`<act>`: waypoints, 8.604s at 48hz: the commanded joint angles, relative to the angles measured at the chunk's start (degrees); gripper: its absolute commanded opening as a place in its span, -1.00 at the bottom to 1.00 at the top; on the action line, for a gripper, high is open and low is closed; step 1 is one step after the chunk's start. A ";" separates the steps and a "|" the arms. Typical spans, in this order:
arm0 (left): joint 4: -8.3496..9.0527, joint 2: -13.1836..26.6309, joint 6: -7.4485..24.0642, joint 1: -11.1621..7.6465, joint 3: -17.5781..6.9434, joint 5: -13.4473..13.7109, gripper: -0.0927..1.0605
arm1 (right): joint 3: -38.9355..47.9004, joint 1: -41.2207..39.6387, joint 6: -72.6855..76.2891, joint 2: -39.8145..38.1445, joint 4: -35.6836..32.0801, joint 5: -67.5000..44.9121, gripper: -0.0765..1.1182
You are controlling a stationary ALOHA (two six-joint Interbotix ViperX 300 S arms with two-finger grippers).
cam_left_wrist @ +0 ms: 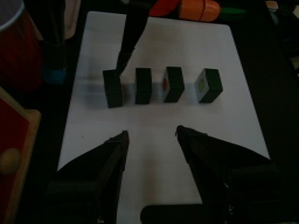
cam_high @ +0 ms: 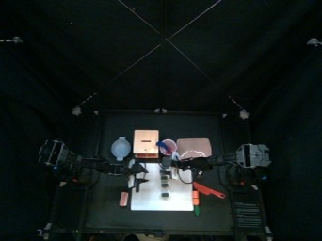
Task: Place sushi on board then cut the sushi with the knife then place the pieces on the plate
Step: Place the 4 sushi pieces on the plate
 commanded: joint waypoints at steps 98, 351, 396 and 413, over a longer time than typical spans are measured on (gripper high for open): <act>-1.05 -0.44 0.00 0.18 0.26 0.00 0.62 | 3.08 3.08 0.35 -9.93 7.38 17.84 0.16; 0.18 -0.26 0.44 5.10 1.05 4.22 0.62 | 14.50 -22.41 -0.09 -13.27 9.32 19.42 0.41; 1.49 -0.26 0.00 5.54 0.70 4.31 0.62 | -0.44 13.97 2.11 -11.78 6.06 19.51 0.42; 0.79 -0.26 0.00 5.54 0.79 4.31 0.62 | -6.24 17.49 2.20 -3.25 6.42 18.46 0.41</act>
